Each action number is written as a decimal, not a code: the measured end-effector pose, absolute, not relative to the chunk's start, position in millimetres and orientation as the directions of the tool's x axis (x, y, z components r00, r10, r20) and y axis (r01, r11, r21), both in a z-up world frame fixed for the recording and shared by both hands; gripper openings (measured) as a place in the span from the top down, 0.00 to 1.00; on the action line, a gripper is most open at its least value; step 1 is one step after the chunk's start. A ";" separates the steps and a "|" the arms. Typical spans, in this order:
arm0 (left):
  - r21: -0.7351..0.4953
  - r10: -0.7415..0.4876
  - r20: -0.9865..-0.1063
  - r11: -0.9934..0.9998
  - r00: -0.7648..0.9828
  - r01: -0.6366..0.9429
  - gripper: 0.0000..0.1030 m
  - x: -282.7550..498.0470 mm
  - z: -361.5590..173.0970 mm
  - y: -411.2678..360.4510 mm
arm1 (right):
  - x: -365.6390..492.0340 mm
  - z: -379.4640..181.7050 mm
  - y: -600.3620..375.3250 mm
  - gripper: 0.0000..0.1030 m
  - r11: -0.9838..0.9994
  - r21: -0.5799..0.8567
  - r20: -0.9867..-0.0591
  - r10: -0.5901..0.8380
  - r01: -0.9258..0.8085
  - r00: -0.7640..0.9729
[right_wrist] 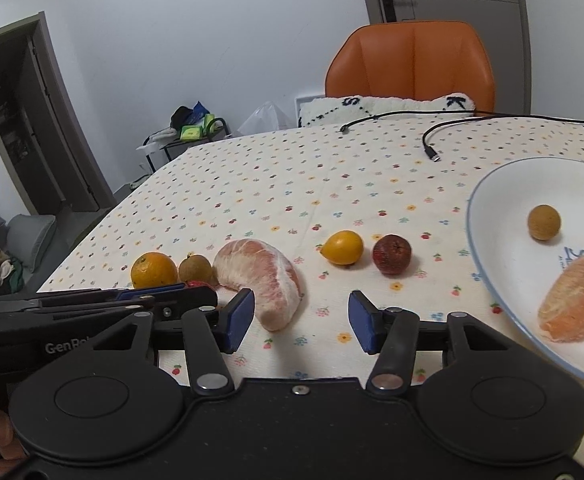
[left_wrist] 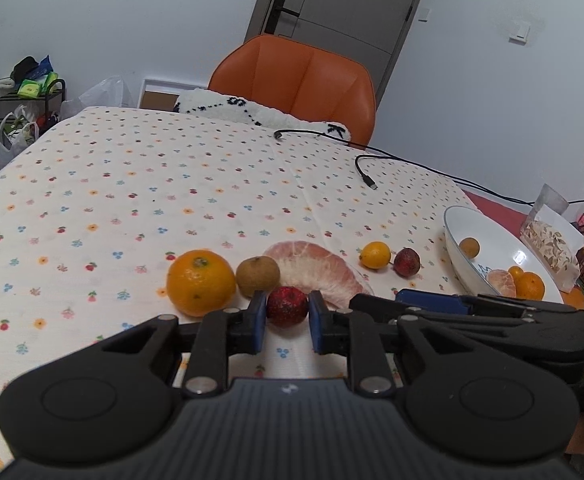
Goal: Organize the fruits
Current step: 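Grasp a large peeled pomelo segment with the right tool while the left tool holds the red fruit, then carry the red fruit in the left tool while the right tool carries the pomelo segment over the bowl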
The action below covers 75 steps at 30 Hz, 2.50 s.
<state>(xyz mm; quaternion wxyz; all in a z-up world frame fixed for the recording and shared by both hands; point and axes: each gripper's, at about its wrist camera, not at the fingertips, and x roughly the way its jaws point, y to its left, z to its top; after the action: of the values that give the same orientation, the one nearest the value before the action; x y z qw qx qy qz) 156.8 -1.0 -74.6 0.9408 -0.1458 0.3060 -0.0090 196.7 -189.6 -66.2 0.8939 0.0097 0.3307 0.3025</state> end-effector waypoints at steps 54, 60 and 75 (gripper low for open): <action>-0.301 -0.107 -0.559 0.950 0.822 -0.081 0.80 144.2 -69.8 13.9 | 192.1 -69.0 -162.5 0.56 0.812 0.053 -0.605 0.490 -0.582 0.628; -0.296 -0.113 -0.550 0.953 0.827 -0.066 0.80 144.5 -65.0 4.4 | 187.1 -66.2 -174.1 0.61 0.822 0.078 -0.604 0.489 -0.564 0.629; -0.275 -0.165 -0.501 0.961 0.849 0.025 0.80 155.5 -38.8 -32.8 | 181.1 -38.3 -220.2 0.61 0.859 0.115 -0.533 0.478 -0.500 0.699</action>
<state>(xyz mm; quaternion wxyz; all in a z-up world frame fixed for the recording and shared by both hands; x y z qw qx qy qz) 155.5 -32.8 -38.8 0.9528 -0.1302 0.2699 -0.0498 181.1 -220.2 -38.3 0.9214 -0.0193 0.2834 0.2651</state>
